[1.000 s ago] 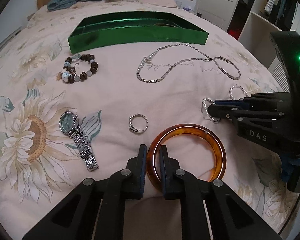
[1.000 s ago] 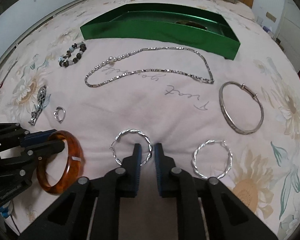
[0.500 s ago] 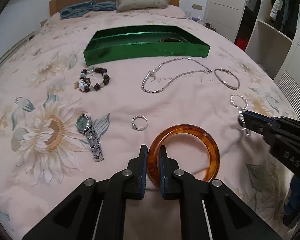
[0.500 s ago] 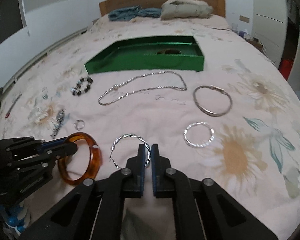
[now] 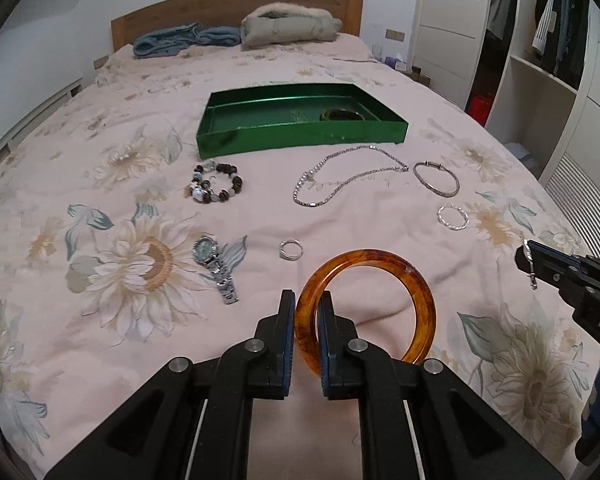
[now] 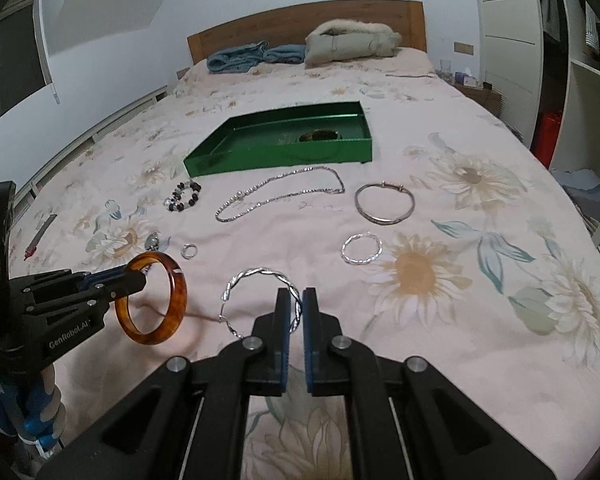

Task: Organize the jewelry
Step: 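Carry the amber bangle and silver hoop into the green tray and release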

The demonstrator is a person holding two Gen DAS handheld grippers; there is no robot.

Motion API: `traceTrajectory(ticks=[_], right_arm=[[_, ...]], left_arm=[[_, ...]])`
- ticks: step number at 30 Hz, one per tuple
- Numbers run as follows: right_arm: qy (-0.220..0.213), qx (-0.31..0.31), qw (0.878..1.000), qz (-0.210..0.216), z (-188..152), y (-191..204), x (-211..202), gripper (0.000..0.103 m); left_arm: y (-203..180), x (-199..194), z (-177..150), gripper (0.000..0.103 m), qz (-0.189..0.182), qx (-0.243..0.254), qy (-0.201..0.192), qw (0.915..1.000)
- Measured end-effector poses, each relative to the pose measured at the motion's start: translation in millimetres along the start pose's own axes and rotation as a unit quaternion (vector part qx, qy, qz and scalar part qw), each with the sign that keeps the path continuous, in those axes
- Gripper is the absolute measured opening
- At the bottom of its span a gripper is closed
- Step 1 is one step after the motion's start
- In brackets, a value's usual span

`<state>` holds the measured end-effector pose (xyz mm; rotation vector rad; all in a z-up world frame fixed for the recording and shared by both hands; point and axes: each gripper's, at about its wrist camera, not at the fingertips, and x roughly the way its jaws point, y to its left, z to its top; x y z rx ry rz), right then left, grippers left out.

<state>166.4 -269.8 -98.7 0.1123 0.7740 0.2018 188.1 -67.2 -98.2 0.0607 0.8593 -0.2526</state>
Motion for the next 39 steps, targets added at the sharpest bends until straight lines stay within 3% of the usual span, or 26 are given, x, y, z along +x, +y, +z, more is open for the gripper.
traceTrajectory(ticks=[15, 25, 31, 39], right_arm=[[-0.039, -0.010, 0.999, -0.001, 10.7, 10.4, -46.1, 0.005], [-0.072, -0.022, 0.997, -0.009, 61.5, 12.5, -50.5, 0.005], [-0.085, -0.026, 0.996, -0.026, 124.6, 5.3, -22.1, 0.005], [-0.067, -0.007, 0.997, -0.040, 202.3, -11.7, 86.4, 0.005]], left_arm=[[5.5, -38.6, 12.6, 0.010, 0.011, -0.001, -0.050, 0.9987], [28.9, -41.7, 74.8, 0.010, 0.023, -0.016, -0.084, 0.9960], [55.8, -10.0, 145.4, 0.010, 0.038, -0.037, -0.087, 0.9948], [74.2, 71.4, 211.7, 0.010, 0.047, -0.049, -0.053, 0.9963]])
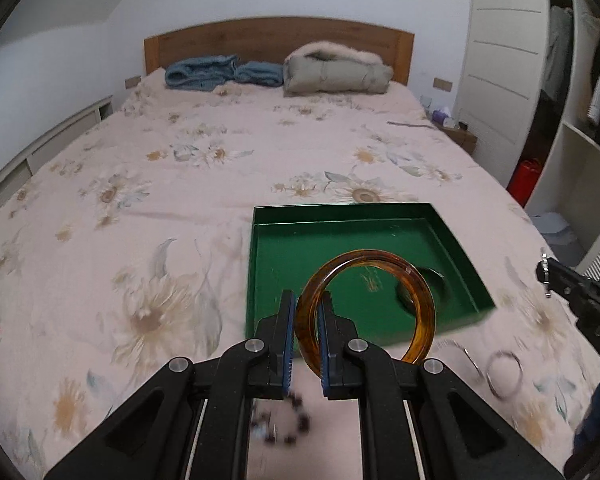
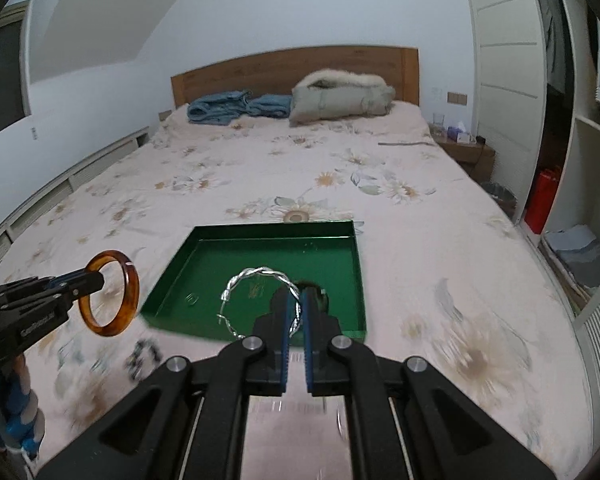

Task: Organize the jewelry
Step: 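Carry the amber bangle and silver hoop into the green tray and release, then withdraw both tools from the tray and move back over the jewelry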

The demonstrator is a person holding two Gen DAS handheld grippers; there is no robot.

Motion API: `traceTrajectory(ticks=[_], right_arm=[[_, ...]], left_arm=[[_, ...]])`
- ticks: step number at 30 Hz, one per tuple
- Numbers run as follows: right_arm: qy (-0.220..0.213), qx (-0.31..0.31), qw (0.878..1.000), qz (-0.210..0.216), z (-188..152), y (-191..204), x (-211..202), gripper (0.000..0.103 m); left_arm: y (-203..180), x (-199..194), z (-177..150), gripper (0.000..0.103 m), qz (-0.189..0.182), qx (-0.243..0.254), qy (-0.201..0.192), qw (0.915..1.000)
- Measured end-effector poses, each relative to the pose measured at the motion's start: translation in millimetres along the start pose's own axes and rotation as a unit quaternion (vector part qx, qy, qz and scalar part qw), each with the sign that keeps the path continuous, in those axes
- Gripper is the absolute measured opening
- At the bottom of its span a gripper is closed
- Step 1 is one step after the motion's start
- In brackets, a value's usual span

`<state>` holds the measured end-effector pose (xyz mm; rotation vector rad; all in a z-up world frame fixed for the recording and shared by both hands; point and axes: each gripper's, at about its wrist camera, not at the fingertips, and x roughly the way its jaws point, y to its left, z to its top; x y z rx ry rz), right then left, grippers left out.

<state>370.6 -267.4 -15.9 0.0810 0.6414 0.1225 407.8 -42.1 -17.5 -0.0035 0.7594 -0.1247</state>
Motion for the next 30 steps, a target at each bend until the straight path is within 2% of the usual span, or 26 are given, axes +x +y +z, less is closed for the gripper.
traceTrajectory(ticks=[7, 16, 20, 25, 30], right_arm=[[0.049, 0.019, 0.998, -0.016, 16.3, -19.8, 104.7, 0.005], [0.141, 0.000, 0.989, -0.042, 12.2, -28.9, 200.3, 0.005], [0.169, -0.018, 0.984, -0.059, 8.6, -28.3, 220.5, 0.005], [0.174, -0.049, 0.981, -0.072, 7.4, -22.4, 225.9, 0.006], [0.183, -0.059, 0.980, -0.057, 9.4, -25.1, 225.2, 0.010]], left_arm=[[-9.8, 90.0, 22.2, 0.010, 0.002, 0.005, 0.045, 0.9990], [-16.2, 159.8, 16.7, 0.010, 0.004, -0.004, 0.094, 0.9956], [-14.4, 172.3, 13.4, 0.010, 0.011, -0.005, 0.104, 0.9945], [-9.2, 176.6, 8.4, 0.011, 0.012, -0.014, 0.109, 0.9939], [-9.2, 175.1, 7.1, 0.011, 0.016, -0.011, 0.108, 0.9940]])
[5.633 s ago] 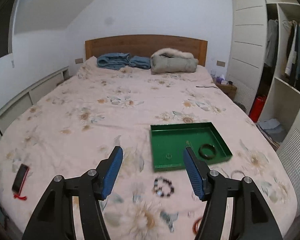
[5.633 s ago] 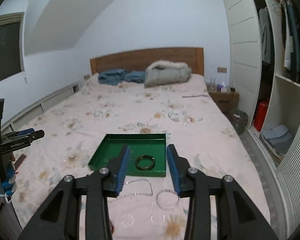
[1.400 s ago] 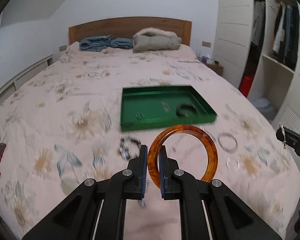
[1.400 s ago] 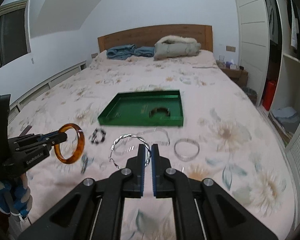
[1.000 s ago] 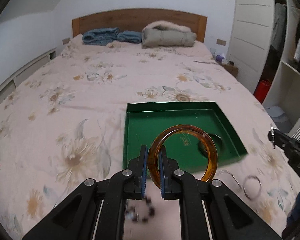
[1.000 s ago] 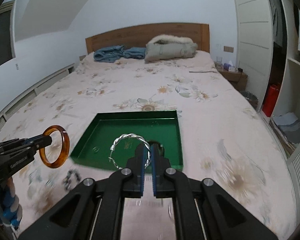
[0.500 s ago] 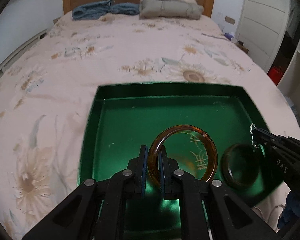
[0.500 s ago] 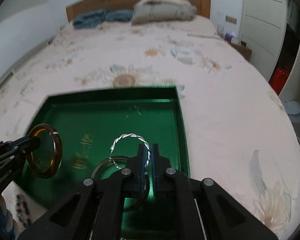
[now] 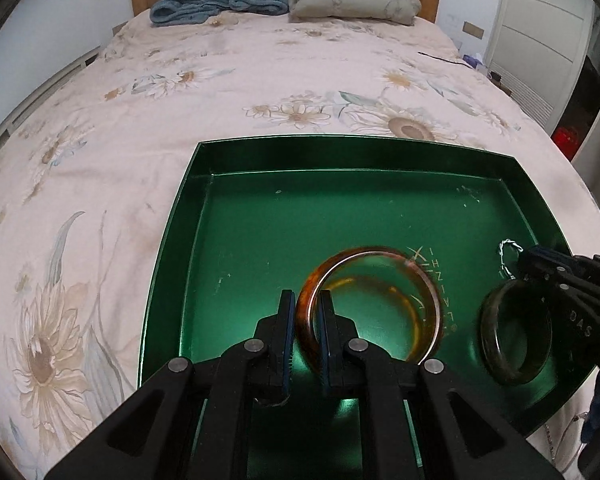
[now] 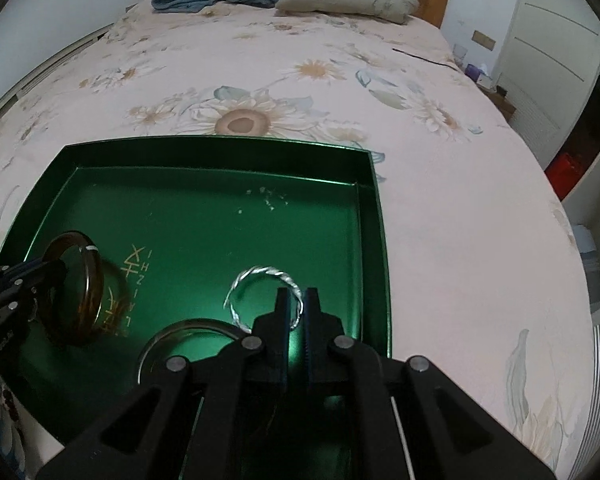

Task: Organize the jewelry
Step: 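Withdraw both tools from the tray and move back over the jewelry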

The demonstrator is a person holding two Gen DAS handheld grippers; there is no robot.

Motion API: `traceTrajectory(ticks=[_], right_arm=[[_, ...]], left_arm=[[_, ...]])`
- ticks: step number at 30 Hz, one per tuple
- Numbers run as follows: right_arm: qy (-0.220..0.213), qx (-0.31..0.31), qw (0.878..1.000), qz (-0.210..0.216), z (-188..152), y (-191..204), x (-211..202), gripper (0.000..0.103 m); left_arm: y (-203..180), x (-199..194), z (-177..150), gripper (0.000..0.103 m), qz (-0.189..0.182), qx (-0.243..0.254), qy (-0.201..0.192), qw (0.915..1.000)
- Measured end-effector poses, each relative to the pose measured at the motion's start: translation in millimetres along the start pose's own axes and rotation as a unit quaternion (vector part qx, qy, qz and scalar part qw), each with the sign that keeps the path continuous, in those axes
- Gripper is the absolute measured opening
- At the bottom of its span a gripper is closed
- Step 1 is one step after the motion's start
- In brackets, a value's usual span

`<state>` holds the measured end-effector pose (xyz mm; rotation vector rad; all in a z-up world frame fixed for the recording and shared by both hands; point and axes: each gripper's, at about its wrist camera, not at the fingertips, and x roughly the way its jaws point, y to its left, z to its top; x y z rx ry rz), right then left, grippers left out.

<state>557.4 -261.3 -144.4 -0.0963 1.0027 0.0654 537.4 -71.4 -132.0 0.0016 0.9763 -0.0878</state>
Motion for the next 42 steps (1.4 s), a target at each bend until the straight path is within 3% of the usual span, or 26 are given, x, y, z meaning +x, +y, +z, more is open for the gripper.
traceTrajectory(ticks=[3, 5, 11, 16, 18, 21, 24, 25, 28, 30, 37, 42], right_arm=[[-0.001, 0.005, 1.000, 0.010, 0.3, -4.8, -6.5, 0.024], [-0.011, 0.012, 1.000, 0.017, 1.1, -7.4, -14.3, 0.025], [-0.057, 0.027, 0.998, 0.025, -8.1, -13.8, -73.9, 0.030], [-0.116, 0.032, 0.991, 0.050, -35.7, -16.1, -150.3, 0.030], [-0.145, 0.037, 0.987, 0.065, -51.4, -16.8, -184.4, 0.031], [-0.184, 0.053, 0.978, 0.082, -78.0, -18.7, -231.0, 0.043], [-0.211, 0.062, 0.971, 0.097, -116.1, -14.9, -271.2, 0.046], [-0.215, 0.064, 0.969, 0.100, -123.0, -14.5, -277.2, 0.050], [-0.223, 0.071, 0.965, 0.118, -158.2, -10.1, -299.5, 0.063], [-0.223, 0.071, 0.964, 0.127, -179.2, -6.0, -310.0, 0.066], [-0.223, 0.084, 0.962, 0.136, -251.4, 1.5, -339.9, 0.067], [-0.228, 0.094, 0.960, 0.131, -284.7, -1.2, -356.0, 0.068]], left_arm=[[3.5, -4.3, -0.1, 0.022, -0.013, -0.008, 0.001, 0.9999], [5.3, -14.2, 1.0, 0.042, -0.014, -0.011, -0.009, 0.9998], [13.2, -83.8, -4.5, 0.046, -0.017, 0.003, -0.070, 0.9974], [24.6, -162.7, -28.5, 0.048, -0.010, 0.008, -0.155, 0.9878], [29.5, -189.1, -40.9, 0.048, -0.011, 0.002, -0.169, 0.9856], [33.5, -223.1, -65.9, 0.048, -0.009, 0.000, -0.178, 0.9840], [35.6, -254.1, -97.4, 0.048, -0.024, -0.006, -0.179, 0.9835], [35.2, -264.4, -111.0, 0.051, -0.025, -0.005, -0.175, 0.9843], [30.2, -288.0, -146.2, 0.075, -0.005, 0.006, -0.179, 0.9837], [25.6, -301.9, -166.6, 0.081, 0.003, 0.015, -0.192, 0.9813], [13.0, -344.5, -226.8, 0.089, 0.007, 0.023, -0.215, 0.9763], [7.1, -370.0, -254.0, 0.089, 0.004, 0.027, -0.237, 0.9712]])
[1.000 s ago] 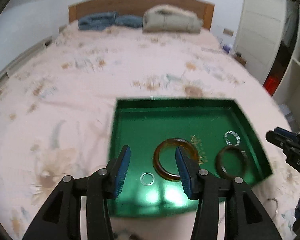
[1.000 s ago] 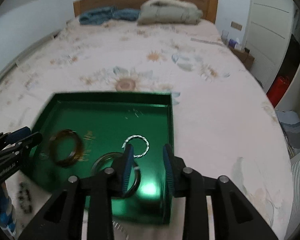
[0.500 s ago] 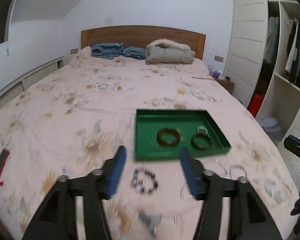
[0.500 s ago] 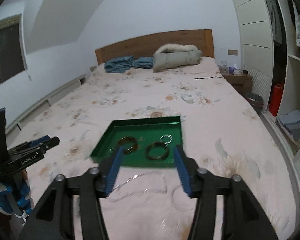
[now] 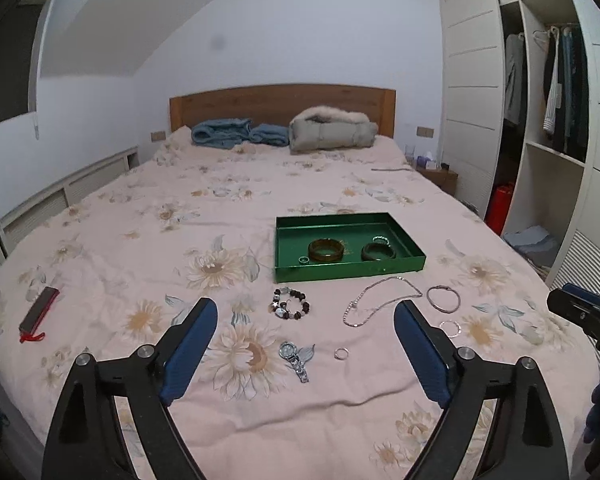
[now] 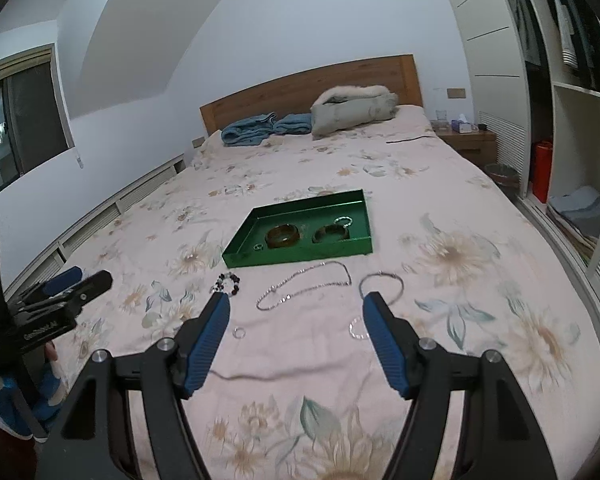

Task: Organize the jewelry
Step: 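Withdraw both tools from the tray and move back over the jewelry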

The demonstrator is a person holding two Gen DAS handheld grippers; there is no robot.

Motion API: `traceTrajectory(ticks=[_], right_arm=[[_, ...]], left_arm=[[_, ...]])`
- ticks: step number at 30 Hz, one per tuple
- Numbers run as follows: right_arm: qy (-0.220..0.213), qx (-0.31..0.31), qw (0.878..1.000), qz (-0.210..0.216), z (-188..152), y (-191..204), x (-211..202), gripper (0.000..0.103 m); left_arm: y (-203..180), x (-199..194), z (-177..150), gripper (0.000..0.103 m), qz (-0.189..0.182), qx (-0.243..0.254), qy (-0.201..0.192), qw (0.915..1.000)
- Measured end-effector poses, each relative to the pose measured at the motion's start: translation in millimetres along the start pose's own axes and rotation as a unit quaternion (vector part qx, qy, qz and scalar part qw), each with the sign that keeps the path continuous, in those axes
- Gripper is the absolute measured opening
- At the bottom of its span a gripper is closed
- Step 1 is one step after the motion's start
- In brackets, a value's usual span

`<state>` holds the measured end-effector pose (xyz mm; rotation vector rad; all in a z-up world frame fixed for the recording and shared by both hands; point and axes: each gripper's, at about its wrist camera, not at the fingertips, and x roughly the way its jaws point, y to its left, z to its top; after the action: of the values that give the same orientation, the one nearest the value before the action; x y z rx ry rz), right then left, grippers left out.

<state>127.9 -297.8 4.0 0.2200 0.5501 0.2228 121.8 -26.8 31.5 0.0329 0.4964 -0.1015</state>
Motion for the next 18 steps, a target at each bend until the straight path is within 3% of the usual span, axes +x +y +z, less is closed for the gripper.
traceTrajectory(ticks=[6, 18], right_arm=[[-0.022, 0.008, 1.000, -0.009, -19.9, 1.4, -33.6, 0.081], [-0.015, -0.013, 1.000, -0.022, -48.9, 20.2, -66.2, 0.082]], left_arm=[[-5.4, -35.1, -9.7, 0.089, -0.011, -0.002, -0.022, 0.9997], [-5.4, -78.3, -24.3, 0.089, -0.014, -0.004, -0.040, 0.9991]])
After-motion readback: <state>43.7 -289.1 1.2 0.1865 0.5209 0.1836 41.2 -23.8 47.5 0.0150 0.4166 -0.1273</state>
